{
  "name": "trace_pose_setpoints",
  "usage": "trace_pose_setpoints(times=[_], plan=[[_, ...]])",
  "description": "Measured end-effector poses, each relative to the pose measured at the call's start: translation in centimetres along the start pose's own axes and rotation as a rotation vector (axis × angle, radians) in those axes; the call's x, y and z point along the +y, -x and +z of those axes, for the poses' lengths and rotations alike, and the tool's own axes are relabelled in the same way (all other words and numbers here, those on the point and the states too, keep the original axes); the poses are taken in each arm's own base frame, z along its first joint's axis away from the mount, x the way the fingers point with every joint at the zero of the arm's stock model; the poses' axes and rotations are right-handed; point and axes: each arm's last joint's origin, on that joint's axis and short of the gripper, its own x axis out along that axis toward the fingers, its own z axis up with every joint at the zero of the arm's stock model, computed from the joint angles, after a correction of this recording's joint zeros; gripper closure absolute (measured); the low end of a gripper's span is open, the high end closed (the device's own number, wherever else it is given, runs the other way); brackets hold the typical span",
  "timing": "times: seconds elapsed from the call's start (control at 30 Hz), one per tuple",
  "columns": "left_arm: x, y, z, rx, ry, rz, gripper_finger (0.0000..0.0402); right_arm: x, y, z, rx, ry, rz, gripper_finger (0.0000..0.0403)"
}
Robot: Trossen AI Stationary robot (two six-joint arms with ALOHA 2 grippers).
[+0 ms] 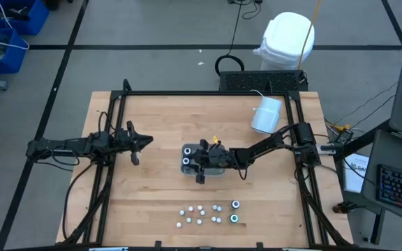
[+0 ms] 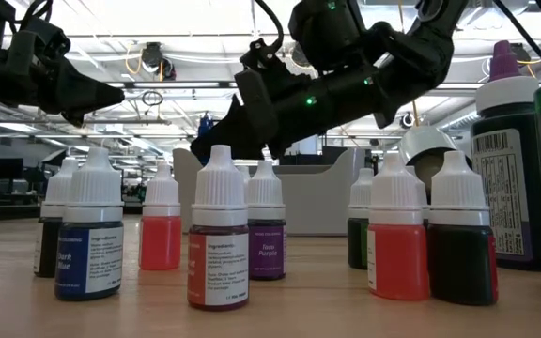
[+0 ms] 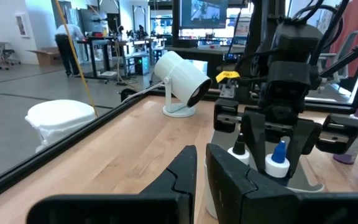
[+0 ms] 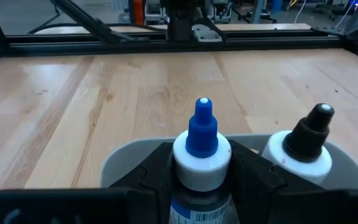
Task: Pick & Place food coloring
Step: Put the big blue bottle into the gray bin
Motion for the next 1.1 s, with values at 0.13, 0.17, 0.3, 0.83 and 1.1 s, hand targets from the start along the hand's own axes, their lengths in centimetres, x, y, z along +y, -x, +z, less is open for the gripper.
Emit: trace_pose_setpoints(times=[0.13, 0.17, 0.3, 0.83, 1.1], plan=[[0.0, 0.0, -0.01, 0.001, 0.0, 0.0, 0.0362, -0.05, -0.01, -0.02, 0.002, 0.003, -0.001, 0.0288], [0.0, 0.0, 0.0, 0.0, 0.0, 0.0, 0.0362, -0.05, -0.01, -0.03, 0.003, 0.005, -0.001, 0.0286], [0.0, 0.0, -0.01, 0.001, 0.0, 0.0, 0.0362, -0.06, -0.01, -0.08, 0.006, 0.009, -0.002, 0.0264], [0.0, 0.0, 0.0, 0.0, 0.0, 0.0, 0.0362, 0.03, 0.0, -0.04, -0.002, 0.001, 0.015, 0.0214], [0.0, 0.0, -0.01, 0.001, 0.0, 0.0, 0.0362, 0.02, -0.02, 0.01, -0.009, -0.004, 0.028, 0.0196]])
